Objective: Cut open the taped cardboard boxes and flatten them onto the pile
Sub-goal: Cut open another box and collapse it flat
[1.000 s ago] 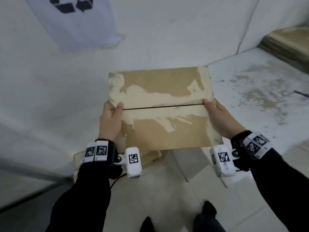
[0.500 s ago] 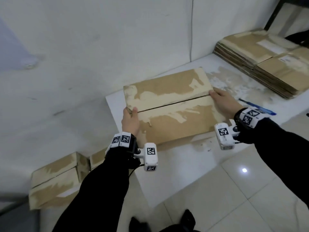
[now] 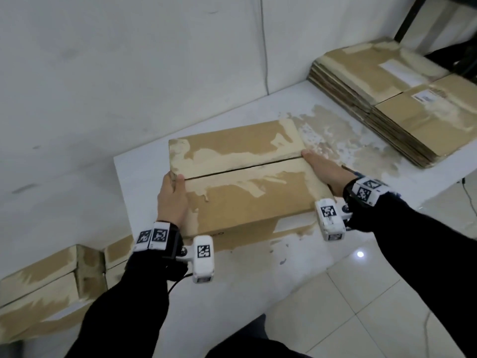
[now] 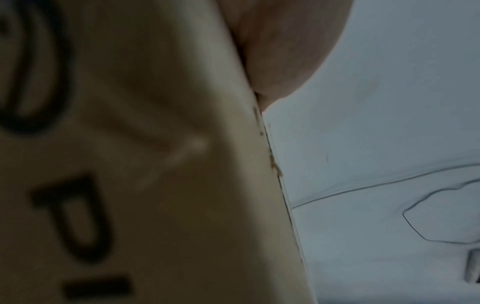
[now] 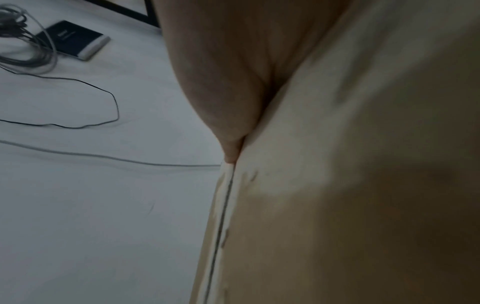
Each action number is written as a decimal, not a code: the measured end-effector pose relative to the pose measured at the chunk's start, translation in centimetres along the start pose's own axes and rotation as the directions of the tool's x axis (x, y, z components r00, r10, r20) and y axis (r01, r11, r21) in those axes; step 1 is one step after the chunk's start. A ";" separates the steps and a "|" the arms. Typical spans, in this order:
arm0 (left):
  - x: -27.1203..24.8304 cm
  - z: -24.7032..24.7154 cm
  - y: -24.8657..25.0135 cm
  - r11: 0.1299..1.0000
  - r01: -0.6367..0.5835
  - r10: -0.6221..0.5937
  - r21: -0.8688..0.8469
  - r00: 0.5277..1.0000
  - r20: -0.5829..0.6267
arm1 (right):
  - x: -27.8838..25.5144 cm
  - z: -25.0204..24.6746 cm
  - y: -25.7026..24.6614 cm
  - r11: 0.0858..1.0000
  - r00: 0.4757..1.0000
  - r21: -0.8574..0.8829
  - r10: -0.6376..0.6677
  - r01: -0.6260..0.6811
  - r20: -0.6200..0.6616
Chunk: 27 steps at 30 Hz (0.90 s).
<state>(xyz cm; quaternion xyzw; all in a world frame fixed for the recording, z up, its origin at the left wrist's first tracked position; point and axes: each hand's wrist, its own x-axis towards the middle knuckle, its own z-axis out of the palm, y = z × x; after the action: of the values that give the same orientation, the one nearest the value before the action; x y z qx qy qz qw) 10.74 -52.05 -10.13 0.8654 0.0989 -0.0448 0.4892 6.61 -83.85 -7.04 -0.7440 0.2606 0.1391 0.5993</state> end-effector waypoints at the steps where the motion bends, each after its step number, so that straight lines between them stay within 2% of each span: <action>1: 0.2 0.0 0.2 1.000 -0.001 0.001 0.019 1.000 0.013 | 0.1 -0.1 0.1 0.999 0.999 0.026 0.024 -0.025 0.029; 3: 1.1 -0.1 1.1 0.997 -0.016 0.012 0.080 0.999 0.047 | 0.6 -0.2 0.5 0.997 1.000 0.083 0.007 -0.007 -0.001; 6: 3.7 -0.4 3.5 0.955 -0.075 0.056 0.286 0.996 0.075 | 1.6 0.8 1.8 0.994 0.978 0.073 -0.067 0.083 -0.199; 8: 4.5 -0.6 5.8 0.902 -0.111 0.088 0.417 0.993 0.075 | 1.0 2.6 2.9 0.977 0.960 0.180 -0.060 0.112 -0.273; 10: 3.6 -0.1 8.6 0.915 -0.155 0.129 0.372 0.987 0.093 | -0.1 4.1 3.8 0.909 0.971 0.402 -0.014 0.113 -0.241; 11: 2.5 0.5 10.1 0.942 -0.171 0.148 0.288 0.984 0.099 | -1.2 4.4 3.8 0.872 0.985 0.484 0.012 0.073 -0.171; 13: -0.8 2.6 12.4 0.963 -0.210 0.186 0.168 0.971 0.148 | -2.5 3.7 4.0 0.866 0.997 0.499 0.067 -0.036 -0.045; 15: -4.5 5.8 13.6 0.944 -0.275 0.229 0.183 0.945 0.235 | -2.3 1.1 4.5 0.887 0.995 0.460 0.075 -0.036 -0.067; 17: -7.5 9.6 14.0 0.917 -0.307 0.228 0.254 0.928 0.295 | -0.5 -2.0 3.9 0.909 0.985 0.410 -0.001 0.073 -0.174; 19: -9.3 13.6 14.1 0.830 -0.299 0.168 0.471 0.939 0.300 | 1.8 -4.3 2.5 0.931 0.978 0.320 -0.126 0.174 -0.166; 21: -10.0 17.2 13.9 0.695 -0.259 0.126 0.671 0.962 0.242 | 3.8 -5.2 1.6 0.953 0.974 0.202 -0.221 0.228 -0.055; 23: -9.8 19.5 13.7 0.610 -0.202 0.128 0.766 0.979 0.156 | 4.8 -5.0 1.8 0.949 0.953 0.095 -0.303 0.301 0.013; 25: -9.4 20.5 13.1 0.554 -0.174 0.157 0.814 0.982 0.103 | 4.2 -5.1 3.3 0.934 0.935 0.042 -0.355 0.354 0.006; 27: -9.3 20.7 12.2 0.493 -0.214 0.200 0.843 0.971 0.129 | 2.8 -5.9 5.0 0.928 0.933 0.116 -0.360 0.355 0.025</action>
<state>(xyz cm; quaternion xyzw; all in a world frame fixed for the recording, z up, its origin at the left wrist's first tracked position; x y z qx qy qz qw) 4.69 -77.05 -8.96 0.9985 -0.0434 -0.0342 0.0057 5.47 -90.84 -11.16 -0.7417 0.1143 0.0301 0.6602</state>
